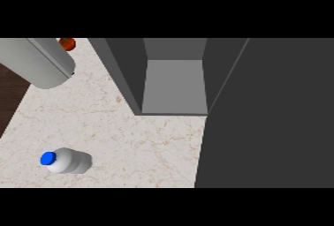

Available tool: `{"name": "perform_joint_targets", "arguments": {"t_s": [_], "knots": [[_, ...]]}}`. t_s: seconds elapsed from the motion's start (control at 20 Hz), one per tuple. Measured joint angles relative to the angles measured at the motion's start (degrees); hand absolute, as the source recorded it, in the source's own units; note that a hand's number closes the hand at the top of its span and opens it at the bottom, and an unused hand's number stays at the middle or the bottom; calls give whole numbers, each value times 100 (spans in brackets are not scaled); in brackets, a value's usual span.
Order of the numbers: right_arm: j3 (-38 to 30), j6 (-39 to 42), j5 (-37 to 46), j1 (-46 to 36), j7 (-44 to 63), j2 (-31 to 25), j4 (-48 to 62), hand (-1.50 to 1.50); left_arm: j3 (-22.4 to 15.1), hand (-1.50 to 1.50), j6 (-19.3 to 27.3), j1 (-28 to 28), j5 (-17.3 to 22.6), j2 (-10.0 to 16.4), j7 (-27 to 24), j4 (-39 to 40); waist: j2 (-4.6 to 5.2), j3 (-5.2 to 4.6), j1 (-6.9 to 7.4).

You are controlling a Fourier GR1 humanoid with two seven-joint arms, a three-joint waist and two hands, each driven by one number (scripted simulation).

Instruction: Pick up the bottled water, place it into the cabinet and close the cabinet

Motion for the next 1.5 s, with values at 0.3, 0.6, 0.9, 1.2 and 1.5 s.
{"name": "perform_joint_targets", "arguments": {"t_s": [0.3,0.6,0.9,1.2,1.5], "knots": [[321,-146,93,-63,243,103,-68,-150,-478,-150,248,370,-158,9,-53,-4,6,1,-12],[591,-326,132,-68,369,117,-119,-150,-343,-150,133,524,-220,80,-77,69,4,0,-24],[771,-472,178,-123,446,87,-114,-150,-2,-150,23,309,-62,74,-132,451,8,0,-42],[903,-582,213,-154,479,-5,-129,-150,262,-150,72,17,89,44,-351,1092,9,-2,-55],[938,-715,220,-214,546,-80,-157,-150,651,-150,-117,-144,512,59,-898,2184,8,-4,-65]]}}
